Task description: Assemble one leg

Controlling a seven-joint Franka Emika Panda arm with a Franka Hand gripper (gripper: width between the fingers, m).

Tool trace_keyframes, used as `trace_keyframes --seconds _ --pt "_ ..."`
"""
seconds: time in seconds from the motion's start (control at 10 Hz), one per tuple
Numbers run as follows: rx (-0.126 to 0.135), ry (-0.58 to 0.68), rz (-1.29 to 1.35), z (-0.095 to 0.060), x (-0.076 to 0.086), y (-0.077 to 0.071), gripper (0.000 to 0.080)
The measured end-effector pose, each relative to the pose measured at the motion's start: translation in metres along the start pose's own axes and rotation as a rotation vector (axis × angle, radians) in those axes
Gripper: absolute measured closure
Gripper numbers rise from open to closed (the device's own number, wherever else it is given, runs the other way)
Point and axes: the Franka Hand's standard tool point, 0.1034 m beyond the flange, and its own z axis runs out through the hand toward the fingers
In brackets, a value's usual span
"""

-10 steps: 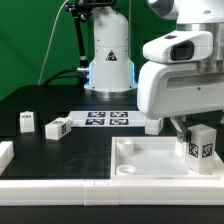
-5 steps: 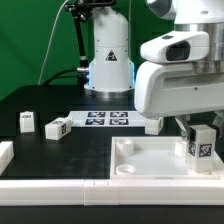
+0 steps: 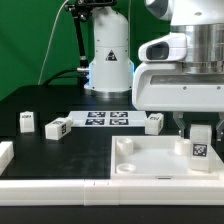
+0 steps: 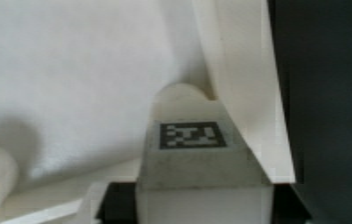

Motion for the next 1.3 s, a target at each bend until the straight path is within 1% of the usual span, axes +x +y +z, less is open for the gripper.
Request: trace_keyframes --seconds 0.1,0.3,0.4,0.6,0.7,0.8,0.9,1.0,1.1,1.3 --pt "0.006 -0.002 0.104 0.0004 0.0000 0.0003 0.0506" --pt "0.002 0.000 0.308 0.0006 -0.0005 0.0001 0.0506" --pt "0.006 -0.003 0.422 0.0009 -0.0004 0.0004 0.0506" --pt "0.012 0.002 0.540 0.0010 0.0005 -0.0001 0.0506" --pt "0.012 0.002 0.500 0.0011 0.0004 0.0000 0.0456" --pt "0.013 0.001 0.471 0.0012 0.0001 -0.0004 0.0456" --pt "0.006 -0.006 0.450 0.0010 -0.0012 -0.0012 0.0321" --pt "-0.006 -0.022 0.404 -0.0005 -0.0027 -0.0041 0.0189" --pt "-0.012 -0.018 0.287 -0.0014 -0.0023 -0.0064 0.0162" --pt "-0.021 -0.009 0.033 -0.0020 -0.0027 -0.0089 0.0152"
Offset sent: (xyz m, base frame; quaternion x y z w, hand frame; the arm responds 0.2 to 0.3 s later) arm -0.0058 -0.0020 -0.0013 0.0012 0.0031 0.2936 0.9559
